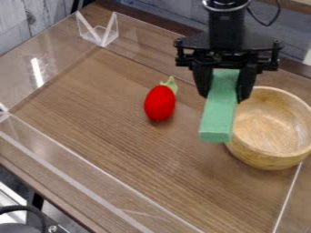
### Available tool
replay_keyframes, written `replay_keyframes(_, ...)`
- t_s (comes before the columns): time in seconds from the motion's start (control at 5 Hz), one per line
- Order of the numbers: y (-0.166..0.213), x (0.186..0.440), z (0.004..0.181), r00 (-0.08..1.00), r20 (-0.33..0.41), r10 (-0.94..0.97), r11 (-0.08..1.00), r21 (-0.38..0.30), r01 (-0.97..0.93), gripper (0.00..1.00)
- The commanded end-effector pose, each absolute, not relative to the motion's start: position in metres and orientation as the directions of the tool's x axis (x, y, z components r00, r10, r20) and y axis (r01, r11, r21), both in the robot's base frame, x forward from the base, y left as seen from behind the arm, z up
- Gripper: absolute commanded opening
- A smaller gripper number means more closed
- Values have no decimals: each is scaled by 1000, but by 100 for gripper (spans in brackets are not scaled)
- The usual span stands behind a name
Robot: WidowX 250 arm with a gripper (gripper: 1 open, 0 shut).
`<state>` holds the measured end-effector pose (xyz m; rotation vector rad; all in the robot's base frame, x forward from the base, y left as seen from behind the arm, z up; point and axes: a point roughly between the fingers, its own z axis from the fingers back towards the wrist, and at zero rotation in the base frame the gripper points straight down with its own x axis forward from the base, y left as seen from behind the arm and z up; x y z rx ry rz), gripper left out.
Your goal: Remove the green block from the brown bowl and put it on the table
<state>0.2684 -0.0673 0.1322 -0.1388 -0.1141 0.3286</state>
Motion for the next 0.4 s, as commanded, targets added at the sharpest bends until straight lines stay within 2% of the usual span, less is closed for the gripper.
replay_keyframes(0.0, -62, 269, 145, 934, 140, 328, 938, -168, -305, 0)
replay_keyframes(0.2, -52, 261, 139, 938, 133, 319, 942, -149, -300, 0)
